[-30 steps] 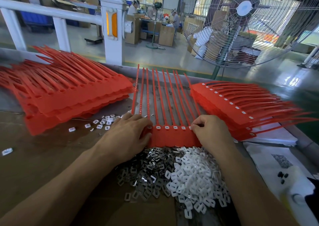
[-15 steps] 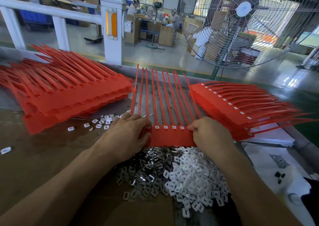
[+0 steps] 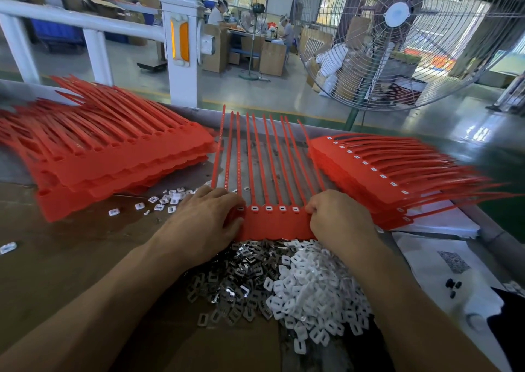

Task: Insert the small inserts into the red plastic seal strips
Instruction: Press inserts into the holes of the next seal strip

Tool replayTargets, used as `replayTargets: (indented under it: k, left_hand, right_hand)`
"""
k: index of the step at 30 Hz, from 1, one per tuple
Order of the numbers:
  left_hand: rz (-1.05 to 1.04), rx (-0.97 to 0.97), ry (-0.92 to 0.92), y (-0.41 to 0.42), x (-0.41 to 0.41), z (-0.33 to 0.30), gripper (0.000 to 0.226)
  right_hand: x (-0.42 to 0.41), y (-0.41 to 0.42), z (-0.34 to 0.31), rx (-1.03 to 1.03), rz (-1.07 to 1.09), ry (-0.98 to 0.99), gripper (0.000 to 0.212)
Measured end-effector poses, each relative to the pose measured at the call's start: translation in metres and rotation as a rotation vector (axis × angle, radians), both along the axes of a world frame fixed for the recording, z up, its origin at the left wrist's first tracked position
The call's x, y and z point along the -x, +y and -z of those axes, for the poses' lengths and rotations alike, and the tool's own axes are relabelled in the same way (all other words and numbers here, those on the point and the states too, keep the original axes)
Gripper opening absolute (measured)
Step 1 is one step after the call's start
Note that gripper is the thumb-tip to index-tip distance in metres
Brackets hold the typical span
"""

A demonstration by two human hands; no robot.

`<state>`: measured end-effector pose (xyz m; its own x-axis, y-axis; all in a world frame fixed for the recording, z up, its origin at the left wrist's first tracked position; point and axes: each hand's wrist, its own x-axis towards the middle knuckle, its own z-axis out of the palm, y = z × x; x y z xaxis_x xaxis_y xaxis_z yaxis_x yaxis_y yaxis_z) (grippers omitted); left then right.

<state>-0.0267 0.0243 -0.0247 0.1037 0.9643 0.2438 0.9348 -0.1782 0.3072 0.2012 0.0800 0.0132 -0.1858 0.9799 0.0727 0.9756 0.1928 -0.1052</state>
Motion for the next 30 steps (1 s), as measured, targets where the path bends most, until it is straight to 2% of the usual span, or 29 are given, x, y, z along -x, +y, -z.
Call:
replayTargets:
  k: [3,9,16,19,25,30]
  left_hand:
    - [-0.001,0.001,-0.001,-0.001,0.000,-0.001,0.037]
    - [0.006,-0.005,0.002,-0.001,0.001,0.000,0.038]
    - [0.015,-0.012,0.000,0.000,0.002,0.001,0.037]
    - [0.015,-0.005,0.000,0.001,0.002,0.001,0.037]
    - [0.014,-0.007,0.008,0.001,0.002,0.001,0.038]
    - [0.016,-0.002,0.000,0.000,0.003,0.000,0.038]
  right_hand:
    - [0.000,0.000,0.002,0.000,-0.007,-0.005,0.032]
    - [-0.014,-0.004,0.002,0.037,-0.046,0.171,0.038]
    - [-0.029,-0.007,0.001,0.101,-0.173,0.358,0.018]
    - [-0.033,-0.009,-0.004,0.232,-0.312,0.447,0.007]
    - [-0.041,-0.010,-0.009,0.449,-0.531,0.497,0.008]
    - [-0.037,-0.010,-0.007,0.481,-0.553,0.426,0.016]
